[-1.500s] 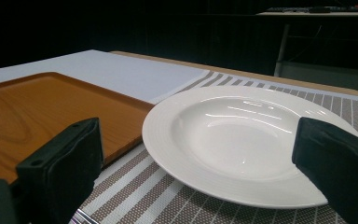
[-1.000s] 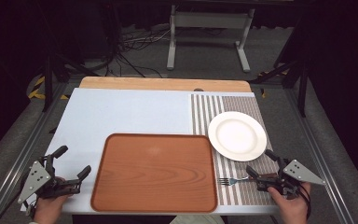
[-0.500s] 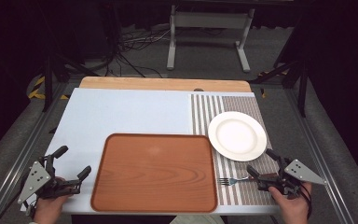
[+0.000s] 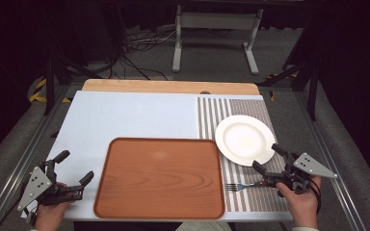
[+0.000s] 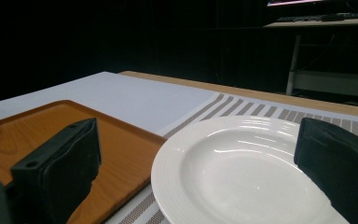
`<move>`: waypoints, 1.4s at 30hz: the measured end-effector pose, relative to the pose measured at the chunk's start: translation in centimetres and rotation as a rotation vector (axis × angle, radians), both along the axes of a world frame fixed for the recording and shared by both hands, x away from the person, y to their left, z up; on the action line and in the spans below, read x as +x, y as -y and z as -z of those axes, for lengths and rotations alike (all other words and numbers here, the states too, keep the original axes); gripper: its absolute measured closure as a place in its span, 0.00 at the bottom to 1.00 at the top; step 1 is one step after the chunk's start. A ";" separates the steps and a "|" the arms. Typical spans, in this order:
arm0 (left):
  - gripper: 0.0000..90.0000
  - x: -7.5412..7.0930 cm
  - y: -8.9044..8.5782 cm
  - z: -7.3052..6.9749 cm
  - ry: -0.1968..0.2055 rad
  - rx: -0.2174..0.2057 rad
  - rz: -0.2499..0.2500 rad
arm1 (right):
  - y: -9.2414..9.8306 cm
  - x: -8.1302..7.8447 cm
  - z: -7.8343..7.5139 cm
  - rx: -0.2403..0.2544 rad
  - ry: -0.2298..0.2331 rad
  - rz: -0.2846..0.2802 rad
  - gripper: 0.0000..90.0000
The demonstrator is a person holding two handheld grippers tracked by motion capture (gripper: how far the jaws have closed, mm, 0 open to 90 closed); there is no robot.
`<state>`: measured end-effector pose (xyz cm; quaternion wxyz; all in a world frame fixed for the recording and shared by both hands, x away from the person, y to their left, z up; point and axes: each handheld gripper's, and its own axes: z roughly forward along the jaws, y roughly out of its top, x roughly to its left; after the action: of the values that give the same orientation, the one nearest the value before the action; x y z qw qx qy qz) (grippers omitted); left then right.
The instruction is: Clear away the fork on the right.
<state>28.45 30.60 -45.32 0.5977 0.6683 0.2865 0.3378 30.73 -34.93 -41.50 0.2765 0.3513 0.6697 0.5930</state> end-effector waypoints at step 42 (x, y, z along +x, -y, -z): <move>0.01 0.0 -0.1 0.0 -0.012 0.001 0.011 | -4.4 3.6 -5.2 -0.722 -0.304 -0.297 0.05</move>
<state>28.48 30.73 -45.34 0.5976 0.6721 0.2860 0.3307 34.29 -30.56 -36.34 0.1913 0.2150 0.9112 0.2949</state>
